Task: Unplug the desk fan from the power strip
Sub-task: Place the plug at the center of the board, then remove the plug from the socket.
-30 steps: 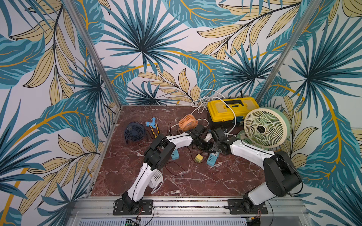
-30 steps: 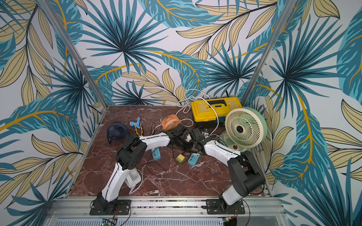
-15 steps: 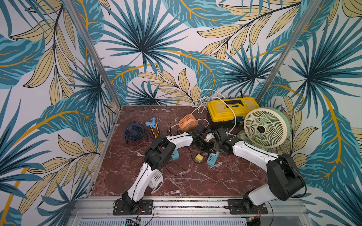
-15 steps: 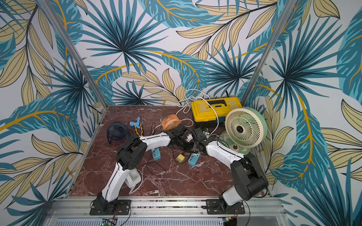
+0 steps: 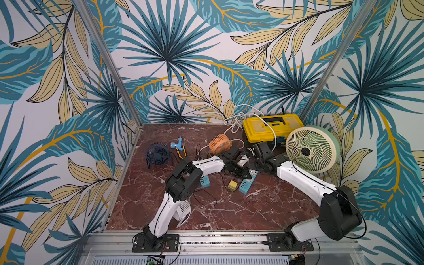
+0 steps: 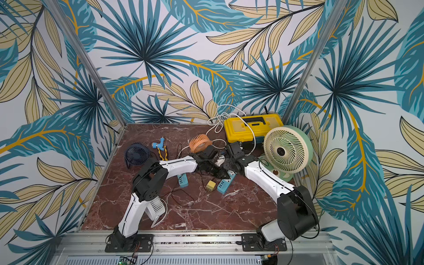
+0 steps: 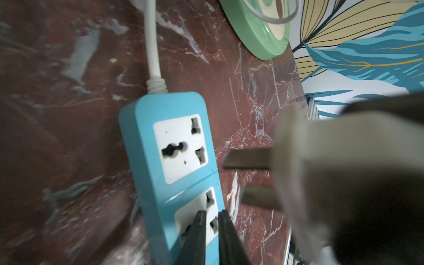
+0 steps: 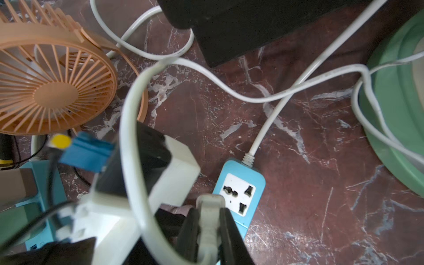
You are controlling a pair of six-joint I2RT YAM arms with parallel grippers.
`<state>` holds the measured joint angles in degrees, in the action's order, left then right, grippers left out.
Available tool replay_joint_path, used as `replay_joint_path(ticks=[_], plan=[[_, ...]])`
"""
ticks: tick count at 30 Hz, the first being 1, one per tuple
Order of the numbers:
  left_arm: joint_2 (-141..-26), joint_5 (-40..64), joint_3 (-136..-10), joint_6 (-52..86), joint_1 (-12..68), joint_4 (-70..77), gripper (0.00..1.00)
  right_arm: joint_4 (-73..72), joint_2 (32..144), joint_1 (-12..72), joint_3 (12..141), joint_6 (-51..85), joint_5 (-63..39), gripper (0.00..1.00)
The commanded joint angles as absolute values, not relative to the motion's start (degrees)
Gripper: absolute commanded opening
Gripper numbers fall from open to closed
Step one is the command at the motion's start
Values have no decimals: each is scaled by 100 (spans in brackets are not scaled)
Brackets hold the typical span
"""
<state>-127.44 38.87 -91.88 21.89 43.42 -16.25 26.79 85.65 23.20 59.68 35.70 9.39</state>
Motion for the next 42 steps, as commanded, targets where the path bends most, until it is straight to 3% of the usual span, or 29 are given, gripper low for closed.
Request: replay_joint_path(ticks=[1, 9, 18, 27, 42], plan=[[-12156, 3574, -9021, 2138, 4232, -1298, 20, 2243, 8744, 2124, 5848, 3502, 147, 13], [-11255, 3551, -8449, 2251, 4128, -628, 25, 1157, 9571, 1712, 5797, 3961, -660, 14], [-10269, 2687, -7743, 2179, 3952, -753, 28, 1130, 10159, 1652, 6030, 4043, -465, 19], [-9417, 2109, -7043, 2259, 3642, -1000, 28, 2050, 9575, 1684, 6282, 3535, 6, 45], [-6765, 1244, -5007, 3079, 2552, -2321, 29, 3303, 8811, 3085, 7176, 2821, 273, 51]])
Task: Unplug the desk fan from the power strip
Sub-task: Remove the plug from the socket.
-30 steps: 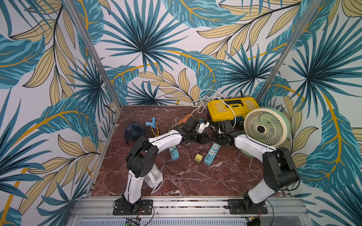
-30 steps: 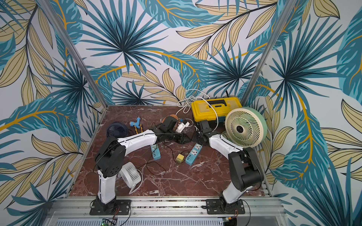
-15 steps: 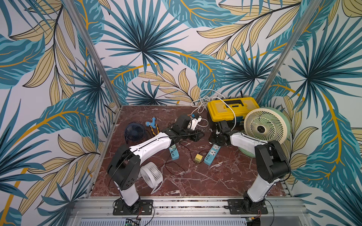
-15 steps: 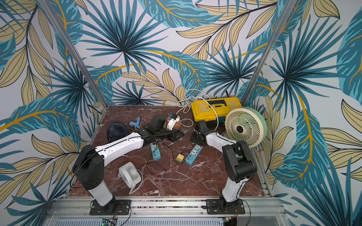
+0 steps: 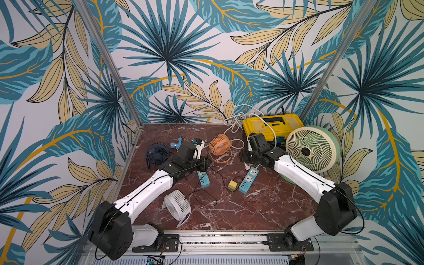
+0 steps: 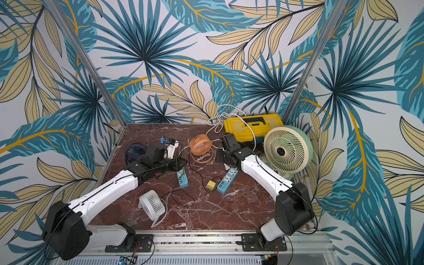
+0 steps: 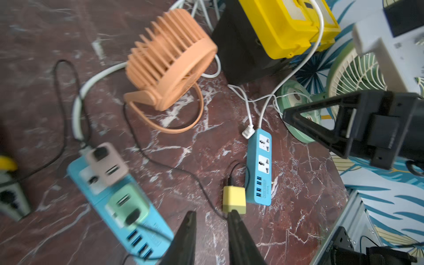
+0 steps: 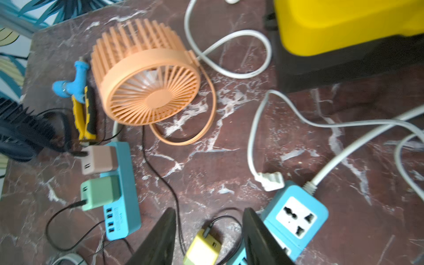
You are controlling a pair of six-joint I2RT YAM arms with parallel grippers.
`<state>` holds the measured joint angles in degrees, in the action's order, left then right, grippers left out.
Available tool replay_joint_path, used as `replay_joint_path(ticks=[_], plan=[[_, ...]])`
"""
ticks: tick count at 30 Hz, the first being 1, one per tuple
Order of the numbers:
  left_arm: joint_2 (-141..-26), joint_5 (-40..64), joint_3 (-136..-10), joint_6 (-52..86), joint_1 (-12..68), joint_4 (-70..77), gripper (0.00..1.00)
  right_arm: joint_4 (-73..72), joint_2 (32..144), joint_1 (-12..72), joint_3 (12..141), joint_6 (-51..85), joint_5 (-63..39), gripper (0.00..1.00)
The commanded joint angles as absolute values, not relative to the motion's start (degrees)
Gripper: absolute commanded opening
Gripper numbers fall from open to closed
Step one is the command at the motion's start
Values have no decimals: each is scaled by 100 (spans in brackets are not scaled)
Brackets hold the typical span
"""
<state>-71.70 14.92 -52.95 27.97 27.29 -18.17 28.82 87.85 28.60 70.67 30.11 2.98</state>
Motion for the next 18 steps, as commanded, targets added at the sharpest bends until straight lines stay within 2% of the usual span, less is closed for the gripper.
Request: replay_joint_path(ticks=[1, 9, 18], plan=[[-6590, 1241, -4864, 3173, 2451, -2370, 29, 3324, 8853, 3230, 7245, 2817, 254, 51], [-5700, 1644, -3565, 3949, 1359, -1805, 29, 3630, 9641, 4310, 8292, 2814, 496, 52], [-6434, 2671, -2988, 4502, 743, -322, 29, 3954, 11258, 5180, 9847, 2637, 988, 56]])
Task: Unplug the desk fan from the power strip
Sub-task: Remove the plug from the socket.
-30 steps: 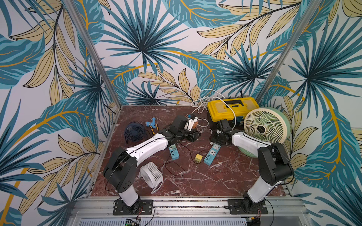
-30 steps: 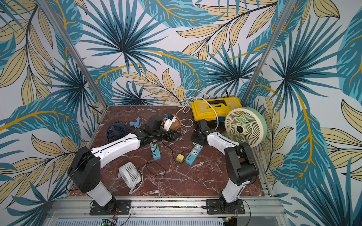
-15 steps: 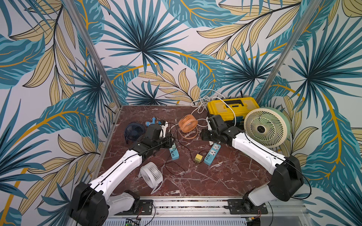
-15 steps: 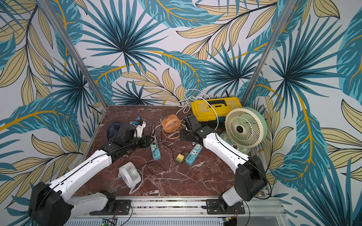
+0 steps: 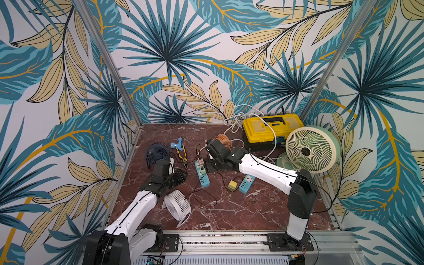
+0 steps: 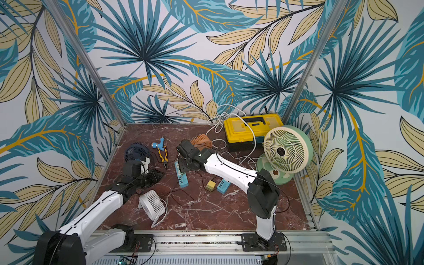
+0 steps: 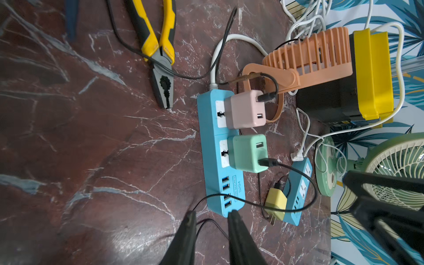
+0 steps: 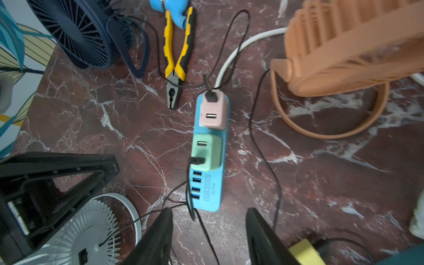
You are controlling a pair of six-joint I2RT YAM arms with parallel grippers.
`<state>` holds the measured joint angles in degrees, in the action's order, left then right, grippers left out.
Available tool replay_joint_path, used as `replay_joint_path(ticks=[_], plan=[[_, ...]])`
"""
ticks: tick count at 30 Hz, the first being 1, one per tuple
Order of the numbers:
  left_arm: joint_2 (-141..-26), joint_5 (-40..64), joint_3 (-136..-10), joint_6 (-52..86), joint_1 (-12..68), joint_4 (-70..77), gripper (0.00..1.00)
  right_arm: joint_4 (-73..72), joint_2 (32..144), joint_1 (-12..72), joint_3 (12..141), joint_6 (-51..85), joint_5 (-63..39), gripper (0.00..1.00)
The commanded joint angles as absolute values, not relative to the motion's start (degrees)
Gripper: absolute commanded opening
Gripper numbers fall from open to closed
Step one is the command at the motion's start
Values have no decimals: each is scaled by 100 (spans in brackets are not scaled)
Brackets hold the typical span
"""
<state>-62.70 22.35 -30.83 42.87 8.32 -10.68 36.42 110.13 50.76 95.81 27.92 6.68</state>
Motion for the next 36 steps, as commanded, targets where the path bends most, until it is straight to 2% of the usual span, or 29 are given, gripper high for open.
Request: replay_joint_path(ticks=[1, 7, 12, 26, 36], plan=[[-6553, 2760, -2968, 4549, 717, -161, 29, 4052, 11487, 5232, 10066, 2606, 1088, 57], [-6987, 2933, -2988, 4561, 703, 147, 29, 4411, 12236, 5317, 10706, 2569, 1580, 63], [-7229, 2912, -3021, 4518, 704, 282, 29, 4574, 12626, 5320, 10987, 2547, 1755, 63], [-8159, 3042, -3255, 4473, 810, 629, 29, 4645, 13237, 5317, 11373, 2483, 1688, 46], [-8745, 3063, -3573, 4362, 1098, 819, 31, 4421, 13082, 5319, 11137, 2555, 1757, 24]])
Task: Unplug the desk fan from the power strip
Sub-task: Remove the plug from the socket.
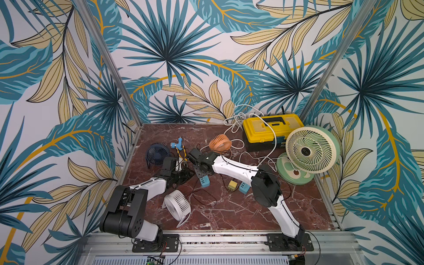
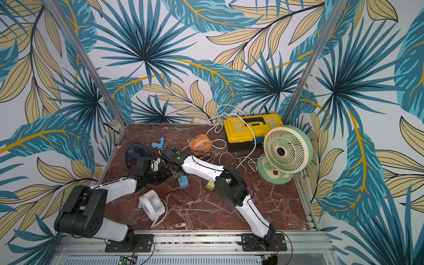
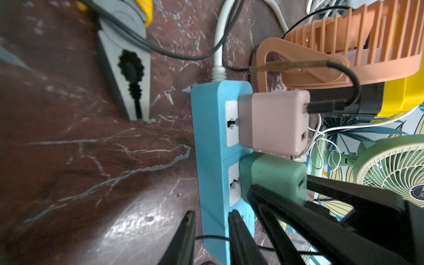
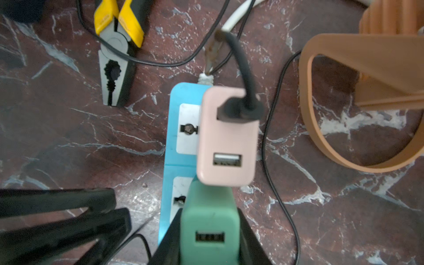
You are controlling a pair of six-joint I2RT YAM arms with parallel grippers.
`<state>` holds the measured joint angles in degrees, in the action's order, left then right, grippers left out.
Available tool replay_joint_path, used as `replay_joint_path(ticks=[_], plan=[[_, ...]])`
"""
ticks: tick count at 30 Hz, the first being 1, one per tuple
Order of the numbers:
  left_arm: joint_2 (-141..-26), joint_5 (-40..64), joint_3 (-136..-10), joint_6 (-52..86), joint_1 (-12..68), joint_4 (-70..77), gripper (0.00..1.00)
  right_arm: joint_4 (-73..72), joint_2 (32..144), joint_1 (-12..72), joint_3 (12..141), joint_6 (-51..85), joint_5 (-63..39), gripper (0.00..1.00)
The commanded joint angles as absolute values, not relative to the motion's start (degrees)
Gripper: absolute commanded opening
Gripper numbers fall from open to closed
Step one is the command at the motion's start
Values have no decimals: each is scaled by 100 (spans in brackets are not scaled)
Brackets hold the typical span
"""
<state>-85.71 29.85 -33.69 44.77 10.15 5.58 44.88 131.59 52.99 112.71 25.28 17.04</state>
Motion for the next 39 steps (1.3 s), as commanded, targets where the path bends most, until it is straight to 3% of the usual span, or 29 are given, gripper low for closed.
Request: replay_joint_path(ticks=[1, 14, 19, 28, 34, 39], plan=[[-8844, 3085, -3589, 4405, 1121, 938, 32, 4397, 13075, 5315, 11112, 2563, 1739, 23], [-9793, 2857, -3998, 4391, 1398, 808, 33, 4130, 12928, 5208, 10802, 2741, 1280, 19], [-9960, 2684, -4199, 4129, 1446, 217, 33, 3711, 12694, 5124, 10611, 2844, 573, 18], [-10100, 2196, -4510, 3726, 1527, -566, 33, 4561, 12842, 5303, 11137, 2562, 1818, 17], [-10221, 1936, -4723, 3448, 1582, -1023, 34, 3955, 12533, 5140, 10631, 2669, 749, 17], [-10158, 1907, -4686, 3429, 1581, -1035, 34, 3998, 12239, 5075, 10441, 2672, 1078, 17]])
